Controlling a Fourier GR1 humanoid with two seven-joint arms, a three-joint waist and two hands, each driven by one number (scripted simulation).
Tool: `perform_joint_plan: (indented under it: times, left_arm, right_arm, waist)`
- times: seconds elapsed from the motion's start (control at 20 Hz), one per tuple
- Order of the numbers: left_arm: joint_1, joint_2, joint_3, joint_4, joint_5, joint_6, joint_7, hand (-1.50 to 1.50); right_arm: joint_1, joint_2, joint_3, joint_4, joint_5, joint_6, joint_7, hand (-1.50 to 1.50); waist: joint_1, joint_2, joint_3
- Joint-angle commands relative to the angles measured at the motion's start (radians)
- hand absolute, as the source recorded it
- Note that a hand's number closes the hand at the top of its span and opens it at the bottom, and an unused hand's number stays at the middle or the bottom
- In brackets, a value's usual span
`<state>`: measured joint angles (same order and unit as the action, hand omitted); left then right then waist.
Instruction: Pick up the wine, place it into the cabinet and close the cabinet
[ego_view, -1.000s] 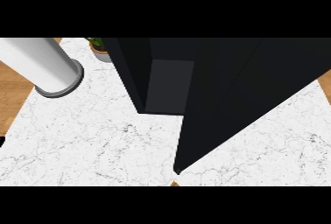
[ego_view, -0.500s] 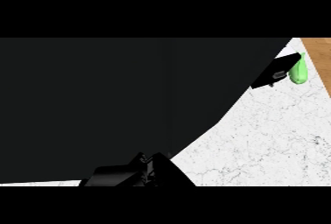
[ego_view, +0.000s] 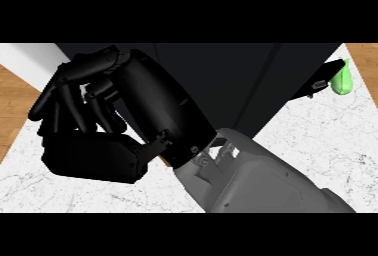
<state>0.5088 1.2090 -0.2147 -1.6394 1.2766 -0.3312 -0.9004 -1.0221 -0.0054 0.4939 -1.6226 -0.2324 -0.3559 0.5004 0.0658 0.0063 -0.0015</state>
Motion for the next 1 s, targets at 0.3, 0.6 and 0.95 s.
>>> perform_joint_plan:
  times: [0.3,0.6,0.95]
  left_arm:
    - [0.017,-0.027,0.058,0.007,-0.021,-0.085,-0.005,-1.5]
    - [0.028,-0.01,0.123,0.059,0.008,-0.155,0.044,-1.5]
    - [0.068,-0.051,0.193,0.044,-0.006,-0.181,0.075,-1.5]
  right_arm:
    - [-0.121,-0.008,-0.065,0.285,-0.349,0.487,0.064,1.5]
    - [-0.167,0.005,-0.054,0.512,-0.453,0.728,0.077,1.5]
    - [-0.187,0.005,-0.041,0.659,-0.565,0.785,0.0,1.5]
  waist:
    - [0.011,0.006,0.0]
    - [0.003,0.006,0.0]
    - [-0.008,-0.002,0.001]
